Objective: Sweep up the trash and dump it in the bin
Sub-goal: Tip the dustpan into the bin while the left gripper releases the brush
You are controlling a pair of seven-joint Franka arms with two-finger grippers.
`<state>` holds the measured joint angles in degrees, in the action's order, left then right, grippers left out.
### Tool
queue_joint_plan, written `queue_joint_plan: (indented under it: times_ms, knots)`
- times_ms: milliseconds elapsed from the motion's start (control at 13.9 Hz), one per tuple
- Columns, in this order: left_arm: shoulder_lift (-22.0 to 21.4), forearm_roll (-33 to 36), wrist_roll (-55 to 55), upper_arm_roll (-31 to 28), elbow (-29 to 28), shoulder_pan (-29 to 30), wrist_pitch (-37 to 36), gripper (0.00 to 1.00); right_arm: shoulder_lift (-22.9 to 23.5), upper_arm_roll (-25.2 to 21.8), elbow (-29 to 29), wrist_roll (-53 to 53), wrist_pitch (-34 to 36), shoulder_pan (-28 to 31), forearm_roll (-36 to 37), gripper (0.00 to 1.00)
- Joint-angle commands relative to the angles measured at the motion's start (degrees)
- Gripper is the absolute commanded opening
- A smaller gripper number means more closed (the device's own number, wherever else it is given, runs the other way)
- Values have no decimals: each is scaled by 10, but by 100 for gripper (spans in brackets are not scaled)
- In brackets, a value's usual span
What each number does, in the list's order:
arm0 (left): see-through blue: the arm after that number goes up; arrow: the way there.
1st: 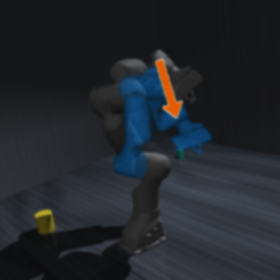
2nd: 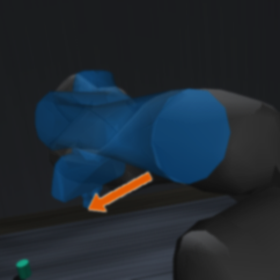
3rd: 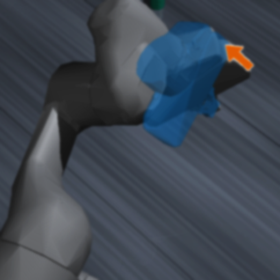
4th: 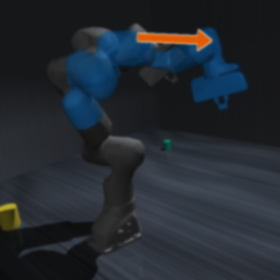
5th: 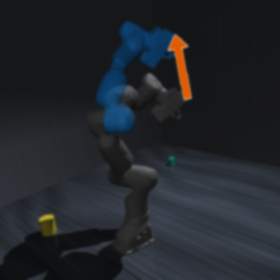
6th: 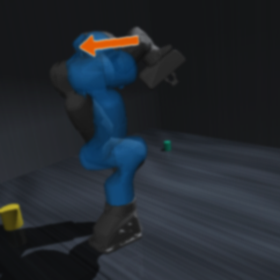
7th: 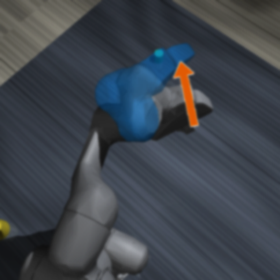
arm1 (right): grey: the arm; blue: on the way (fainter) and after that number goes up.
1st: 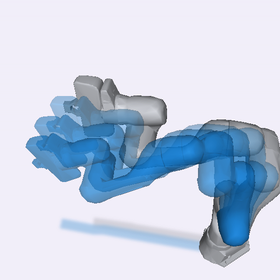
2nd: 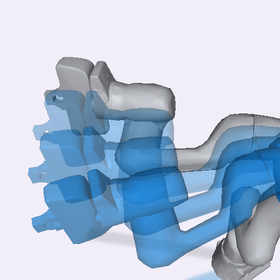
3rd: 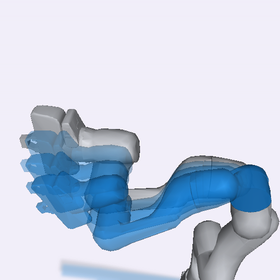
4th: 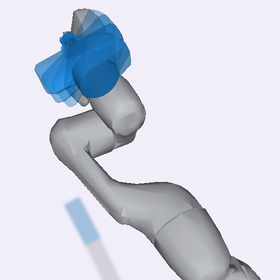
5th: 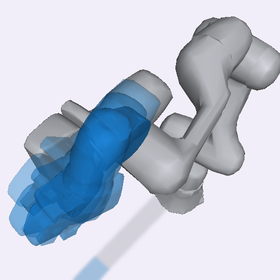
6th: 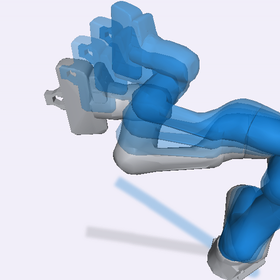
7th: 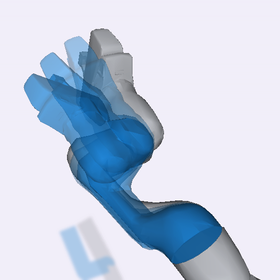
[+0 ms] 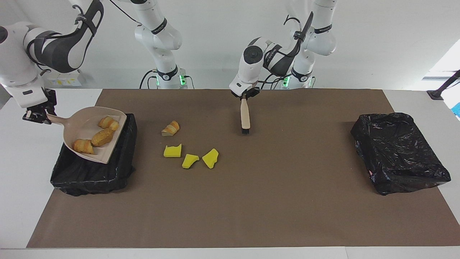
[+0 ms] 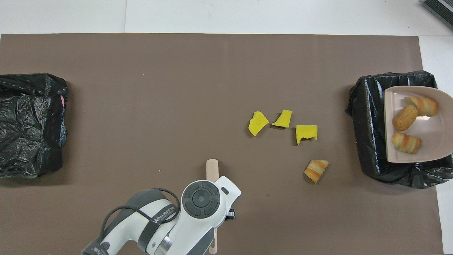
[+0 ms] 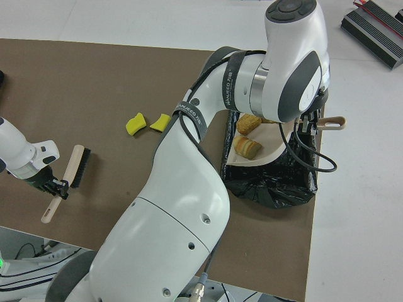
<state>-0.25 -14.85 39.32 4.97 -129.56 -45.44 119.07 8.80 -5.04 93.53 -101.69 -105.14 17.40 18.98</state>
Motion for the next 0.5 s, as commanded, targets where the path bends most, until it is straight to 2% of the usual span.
queue_joint_plan:
  times_ms: [0,72,144,216,288,432]
  knots:
    - [-11,-8,2,-11,-38,-20,46,12,-30,9,46,36,-34,-3,96,0]
    - [-10,-8,2,-11,-38,-20,47,20,-39,9,66,50,-54,-4,119,0]
    - [-10,-8,2,-11,-38,-20,48,49,-49,8,88,55,-66,-4,133,0]
    - [-10,-8,2,-12,-38,-20,47,91,-60,9,108,58,-78,-5,158,0]
    - [-5,-8,8,-13,-33,-18,44,100,-67,9,119,58,-86,-6,181,0]
    - [-6,-7,5,-19,-20,-9,35,100,-67,13,120,60,-86,-9,212,0]
